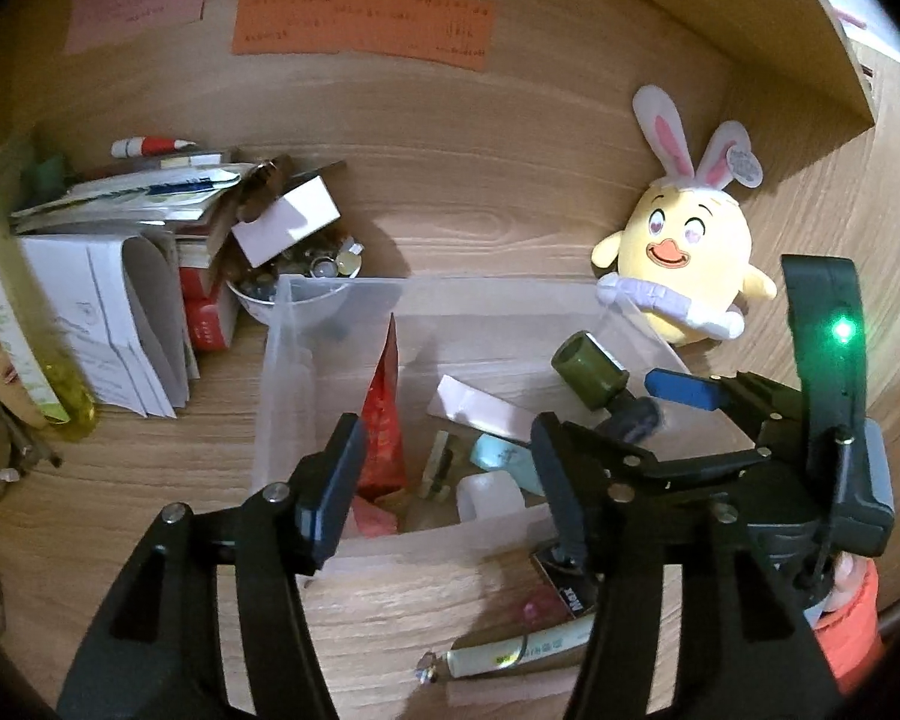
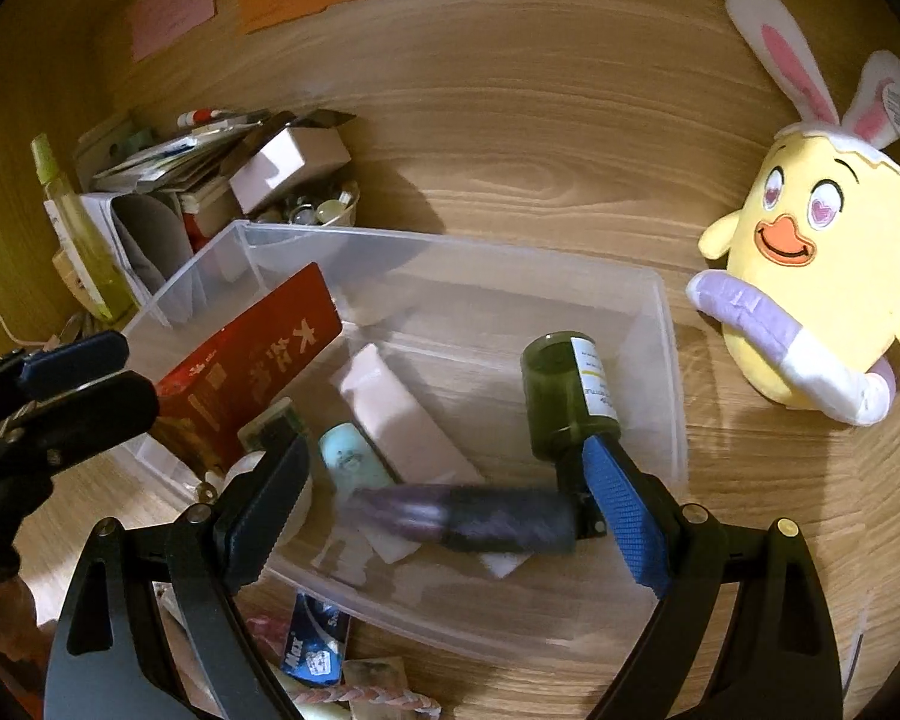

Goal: Organize objects
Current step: 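Open the left tool to drop the bead while the right tool releases the spray bottle, then withdraw both tools from the bin toward the white tube and braided hair tie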

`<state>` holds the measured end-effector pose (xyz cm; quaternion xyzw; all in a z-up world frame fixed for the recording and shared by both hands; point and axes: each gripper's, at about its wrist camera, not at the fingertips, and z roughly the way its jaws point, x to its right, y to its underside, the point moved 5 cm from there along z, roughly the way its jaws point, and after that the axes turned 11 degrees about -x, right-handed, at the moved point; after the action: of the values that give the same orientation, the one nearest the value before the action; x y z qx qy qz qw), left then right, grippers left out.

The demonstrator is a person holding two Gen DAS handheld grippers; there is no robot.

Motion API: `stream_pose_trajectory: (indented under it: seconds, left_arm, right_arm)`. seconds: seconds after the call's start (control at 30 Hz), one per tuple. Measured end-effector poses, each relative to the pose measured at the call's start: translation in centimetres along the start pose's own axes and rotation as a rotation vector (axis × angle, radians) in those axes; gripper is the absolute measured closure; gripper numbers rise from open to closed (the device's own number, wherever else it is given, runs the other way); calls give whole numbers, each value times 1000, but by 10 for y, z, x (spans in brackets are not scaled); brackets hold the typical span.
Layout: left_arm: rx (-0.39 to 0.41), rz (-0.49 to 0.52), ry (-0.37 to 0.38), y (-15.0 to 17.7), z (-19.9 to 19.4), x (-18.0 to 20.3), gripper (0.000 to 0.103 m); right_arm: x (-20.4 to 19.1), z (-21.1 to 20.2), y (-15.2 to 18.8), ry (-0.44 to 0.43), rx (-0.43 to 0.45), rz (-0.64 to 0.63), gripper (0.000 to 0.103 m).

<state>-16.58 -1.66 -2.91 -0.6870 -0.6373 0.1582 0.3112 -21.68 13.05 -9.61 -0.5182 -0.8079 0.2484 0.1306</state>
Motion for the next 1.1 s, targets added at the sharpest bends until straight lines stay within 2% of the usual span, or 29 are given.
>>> stream_pose_trajectory:
  seconds: [0.2, 0.3, 0.37, 0.4, 0.83, 1.1]
  left_arm:
    - [-1, -1, -21, 8, -10, -3, 34]
    - [2, -6, -32, 14, -16, -6, 25]
    - [4, -9, -41, 19, -19, -8, 14]
    - [2, -10, -45, 22, -20, -9, 13]
    - [-111, 16, -45, 67, -9, -1, 8]
    - [-182, 43, -41, 92, 6, 12, 8]
  right_arm:
    - [-3, -7, 1, 16, 8, -16, 11]
    - [-2, -17, 1, 16, 27, -16, 8]
    - [-1, -24, 3, 15, 43, -11, 6]
    - [0, -27, 5, 14, 51, -8, 6]
    - [9, -60, 39, 21, 100, -24, 6]
    - [15, -59, 66, 19, 74, -37, 7]
